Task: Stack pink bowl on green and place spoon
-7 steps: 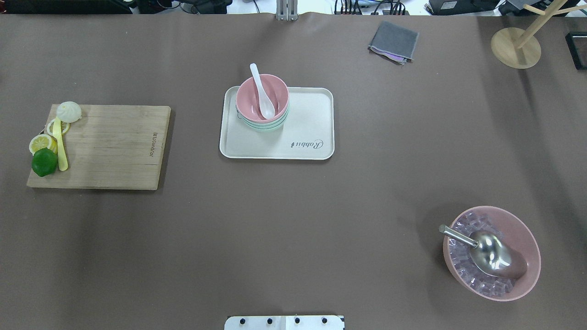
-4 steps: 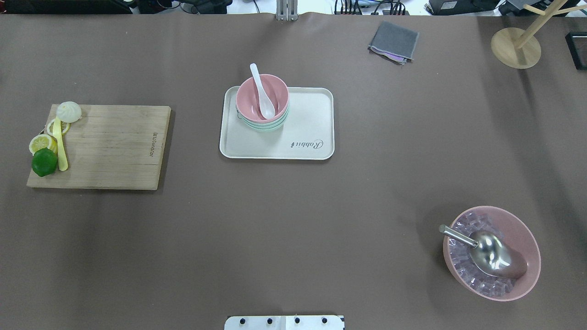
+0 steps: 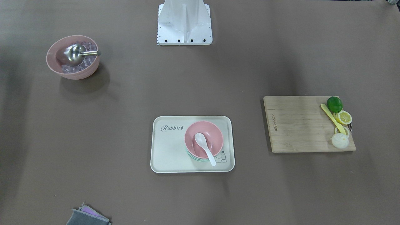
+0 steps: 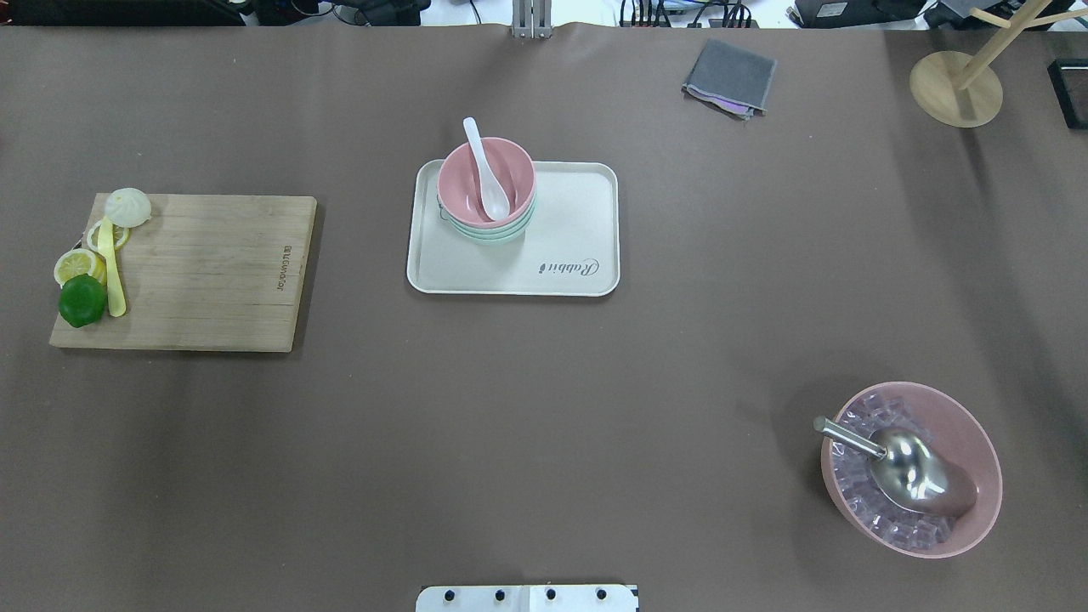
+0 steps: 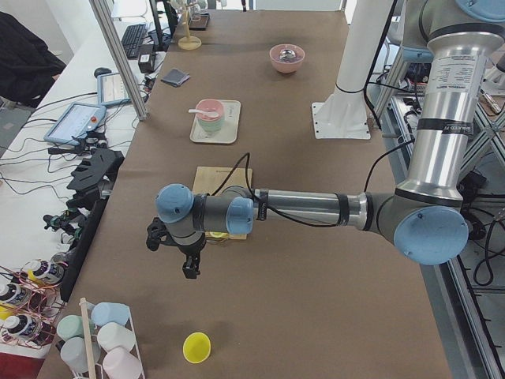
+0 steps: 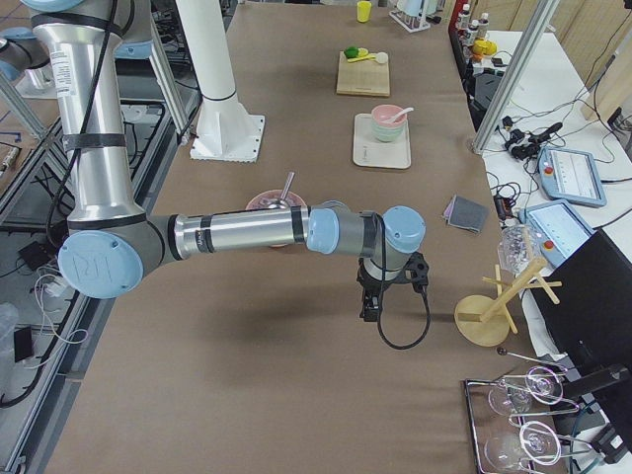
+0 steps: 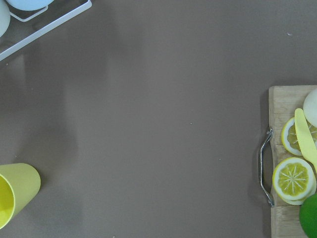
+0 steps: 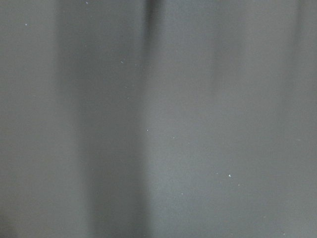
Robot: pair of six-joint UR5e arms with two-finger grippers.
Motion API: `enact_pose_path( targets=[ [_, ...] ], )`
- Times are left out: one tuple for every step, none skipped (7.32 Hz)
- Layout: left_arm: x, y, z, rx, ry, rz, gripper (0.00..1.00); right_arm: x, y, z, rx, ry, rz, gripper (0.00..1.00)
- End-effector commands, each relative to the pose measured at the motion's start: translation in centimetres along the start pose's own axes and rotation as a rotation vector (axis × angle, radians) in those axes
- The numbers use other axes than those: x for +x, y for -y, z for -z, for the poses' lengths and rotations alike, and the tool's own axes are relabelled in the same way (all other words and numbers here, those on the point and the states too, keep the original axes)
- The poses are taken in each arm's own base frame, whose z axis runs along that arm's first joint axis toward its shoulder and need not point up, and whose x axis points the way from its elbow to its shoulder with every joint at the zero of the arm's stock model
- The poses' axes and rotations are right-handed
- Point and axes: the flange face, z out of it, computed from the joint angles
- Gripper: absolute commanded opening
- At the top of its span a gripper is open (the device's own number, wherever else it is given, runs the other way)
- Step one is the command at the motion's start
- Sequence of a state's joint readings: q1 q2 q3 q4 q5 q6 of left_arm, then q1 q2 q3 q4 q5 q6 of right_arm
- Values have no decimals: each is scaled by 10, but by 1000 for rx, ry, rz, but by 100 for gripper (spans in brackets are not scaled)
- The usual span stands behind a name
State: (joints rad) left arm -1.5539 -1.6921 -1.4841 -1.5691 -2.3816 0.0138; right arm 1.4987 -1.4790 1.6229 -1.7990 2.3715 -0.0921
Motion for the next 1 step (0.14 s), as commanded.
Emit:
enact_pose_path(
  targets=[
    [-1,-1,-1,-1,4,2,98,0,0,0,0,0,0,100]
  ],
)
